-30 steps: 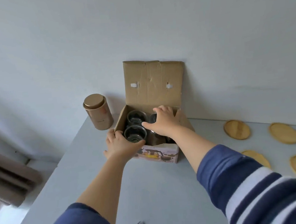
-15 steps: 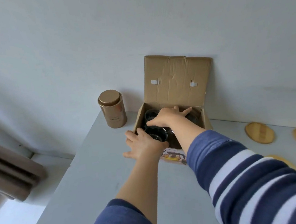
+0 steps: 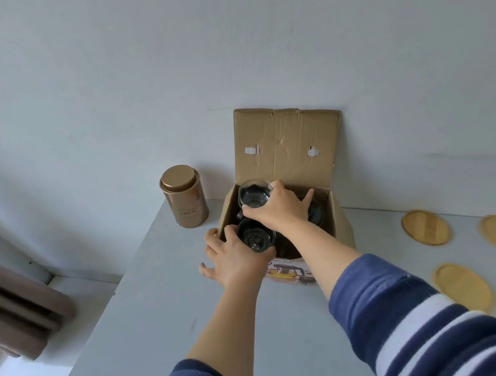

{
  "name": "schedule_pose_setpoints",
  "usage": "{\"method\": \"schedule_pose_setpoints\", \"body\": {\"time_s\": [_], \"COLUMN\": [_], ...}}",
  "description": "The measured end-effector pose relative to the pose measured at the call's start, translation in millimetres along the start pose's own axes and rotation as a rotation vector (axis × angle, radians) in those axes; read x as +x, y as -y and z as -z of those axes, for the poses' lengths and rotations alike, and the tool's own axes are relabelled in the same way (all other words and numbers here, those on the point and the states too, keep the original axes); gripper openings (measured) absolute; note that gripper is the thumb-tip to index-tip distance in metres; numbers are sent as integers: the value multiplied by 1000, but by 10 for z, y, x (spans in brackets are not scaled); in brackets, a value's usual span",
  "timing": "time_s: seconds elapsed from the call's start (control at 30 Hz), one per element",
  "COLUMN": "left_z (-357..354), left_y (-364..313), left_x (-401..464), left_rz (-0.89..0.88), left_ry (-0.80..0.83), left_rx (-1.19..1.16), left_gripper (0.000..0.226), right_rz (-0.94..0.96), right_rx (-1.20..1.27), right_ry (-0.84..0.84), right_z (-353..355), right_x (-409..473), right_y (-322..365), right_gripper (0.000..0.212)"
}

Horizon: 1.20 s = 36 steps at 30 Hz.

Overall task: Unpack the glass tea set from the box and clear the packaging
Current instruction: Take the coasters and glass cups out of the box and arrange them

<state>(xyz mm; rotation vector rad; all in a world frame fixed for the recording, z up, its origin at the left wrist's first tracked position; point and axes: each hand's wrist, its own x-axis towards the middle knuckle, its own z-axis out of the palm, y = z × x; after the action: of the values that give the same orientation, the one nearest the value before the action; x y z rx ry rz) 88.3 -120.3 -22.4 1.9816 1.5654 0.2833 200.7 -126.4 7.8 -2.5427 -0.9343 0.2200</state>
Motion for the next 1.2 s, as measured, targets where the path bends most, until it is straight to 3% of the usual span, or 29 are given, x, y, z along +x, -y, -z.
{"method": "schedule_pose_setpoints", "body": {"time_s": [0.2, 0.43, 0.6, 0.77, 0.87, 1.2], "left_z": [114, 423, 237, -278, -699, -2139], "left_y": [47, -260, -586, -1048, -1354, -2126], "left_x": [-7, -78, -159, -531, -787, -1081], "left_rz": [-153, -431, -603, -682, -687, -574], "left_ry": [-128, -71, 82, 175, 226, 358], "left_rx": [-117, -290, -304, -331, -327, -277], "left_gripper": [72, 67, 81, 77, 76, 83], "right_rz": [61, -100, -188, -271, -316, -476], "right_rx": [624, 930, 1001, 932, 911, 770], "right_ry": [-185, -292, -403, -464, -502, -521], "right_z": [291, 683, 940, 1150, 1321, 1385], "right_x": [-107, -290, -548, -774, -853, -508], "right_y": [-193, -656, -1186, -1943, -2505, -4280], "right_gripper": [67, 76, 66, 90, 82, 83]}}
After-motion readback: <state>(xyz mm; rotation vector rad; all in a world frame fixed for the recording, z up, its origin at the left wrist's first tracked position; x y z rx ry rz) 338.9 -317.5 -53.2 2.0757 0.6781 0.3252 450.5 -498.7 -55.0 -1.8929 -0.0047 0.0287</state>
